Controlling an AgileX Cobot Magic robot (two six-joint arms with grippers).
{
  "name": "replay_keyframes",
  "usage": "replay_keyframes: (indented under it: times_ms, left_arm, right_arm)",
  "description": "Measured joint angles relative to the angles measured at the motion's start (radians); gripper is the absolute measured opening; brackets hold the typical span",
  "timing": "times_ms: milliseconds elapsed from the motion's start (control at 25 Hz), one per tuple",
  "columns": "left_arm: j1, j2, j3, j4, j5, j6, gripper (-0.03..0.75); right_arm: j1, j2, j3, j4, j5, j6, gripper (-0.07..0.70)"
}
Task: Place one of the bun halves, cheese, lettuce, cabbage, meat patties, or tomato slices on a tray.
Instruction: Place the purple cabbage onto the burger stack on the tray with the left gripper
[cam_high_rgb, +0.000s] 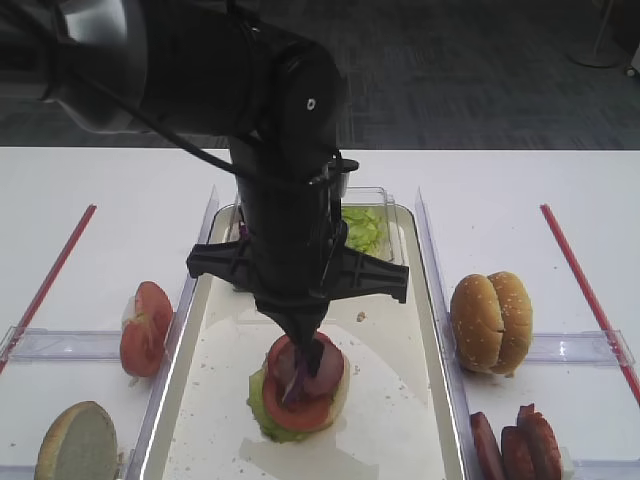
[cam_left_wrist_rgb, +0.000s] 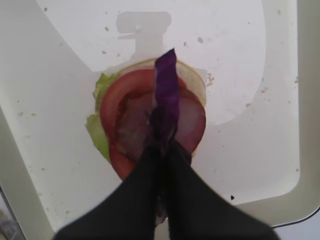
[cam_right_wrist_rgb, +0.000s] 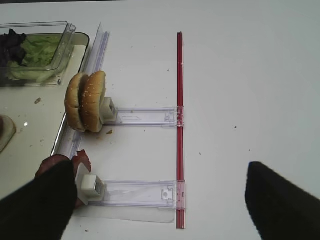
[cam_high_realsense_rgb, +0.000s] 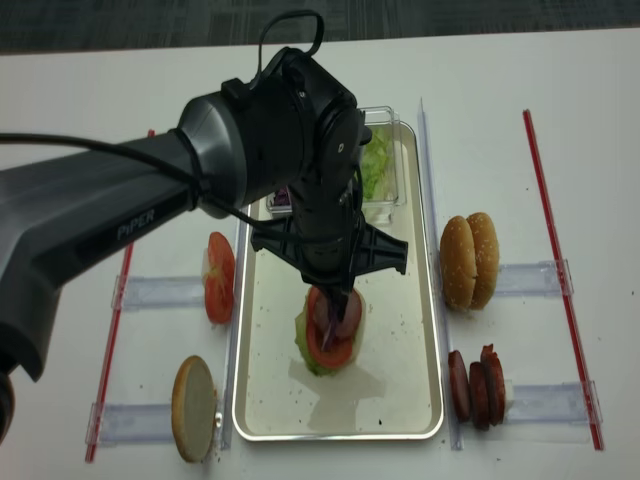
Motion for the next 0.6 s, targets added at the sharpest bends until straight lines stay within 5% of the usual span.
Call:
replay_keyframes:
  times_ms: [600]
  left_arm:
    - [0.000, 0.000, 0.000, -0.006, -0.011, 0.023, -0.004]
  right_arm:
    - [0.000, 0.000, 0.000, 0.000, 0.000, 0.000, 0.692]
